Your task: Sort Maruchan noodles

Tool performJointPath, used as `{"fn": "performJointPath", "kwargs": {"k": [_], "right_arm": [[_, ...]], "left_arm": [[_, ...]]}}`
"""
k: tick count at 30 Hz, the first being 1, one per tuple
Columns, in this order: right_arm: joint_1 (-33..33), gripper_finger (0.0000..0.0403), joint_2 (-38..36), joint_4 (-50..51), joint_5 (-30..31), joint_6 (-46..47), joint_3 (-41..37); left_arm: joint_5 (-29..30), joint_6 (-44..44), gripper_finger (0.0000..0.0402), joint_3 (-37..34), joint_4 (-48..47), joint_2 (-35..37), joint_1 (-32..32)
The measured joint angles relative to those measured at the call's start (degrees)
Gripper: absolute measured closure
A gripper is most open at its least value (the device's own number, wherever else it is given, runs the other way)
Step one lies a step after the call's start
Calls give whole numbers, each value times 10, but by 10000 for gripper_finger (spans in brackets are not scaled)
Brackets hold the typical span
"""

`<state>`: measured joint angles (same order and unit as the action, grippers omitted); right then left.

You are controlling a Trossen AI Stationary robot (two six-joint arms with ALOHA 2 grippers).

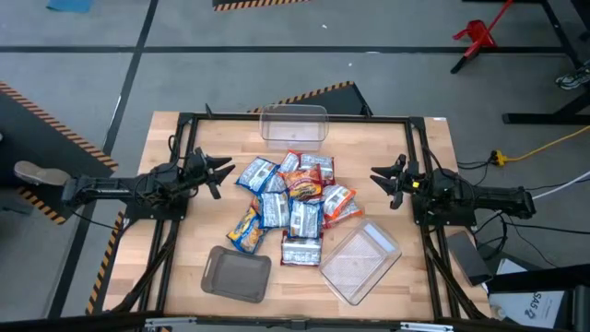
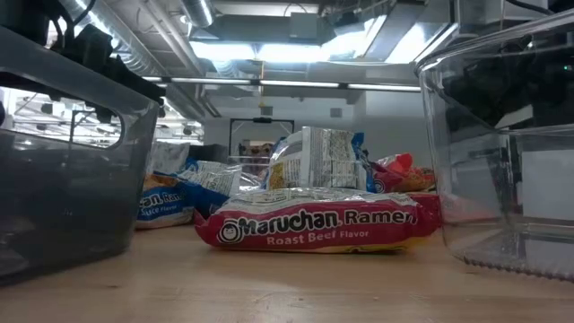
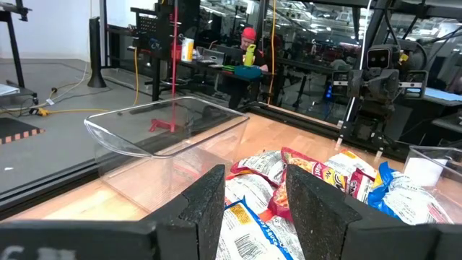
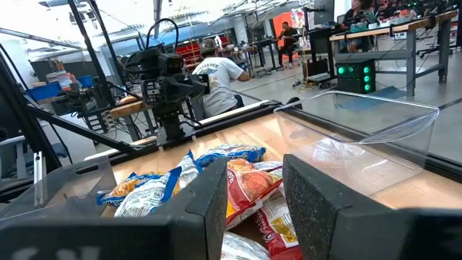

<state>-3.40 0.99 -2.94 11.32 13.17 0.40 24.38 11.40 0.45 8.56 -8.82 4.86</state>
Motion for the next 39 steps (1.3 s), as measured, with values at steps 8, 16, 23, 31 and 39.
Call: {"fn": "performJointPath", "kwargs": {"k": [8, 16, 23, 31, 39], "right_arm": [[0, 281, 0, 0, 0, 0, 0], [0, 281, -1, -13, 46, 99, 0], [0, 281, -1, -19, 58, 199, 2], [0, 281, 2, -78, 112, 257, 2], [0, 281, 24, -166, 147, 257, 3]], "left_arm": [[0, 0, 260, 0, 0, 0, 0], [0, 0, 260, 0, 0, 0, 0], [0, 3, 260, 0, 2, 0, 0], [0, 64, 260, 0, 81, 0, 0], [-3, 106, 260, 0, 304, 0, 0]]}}
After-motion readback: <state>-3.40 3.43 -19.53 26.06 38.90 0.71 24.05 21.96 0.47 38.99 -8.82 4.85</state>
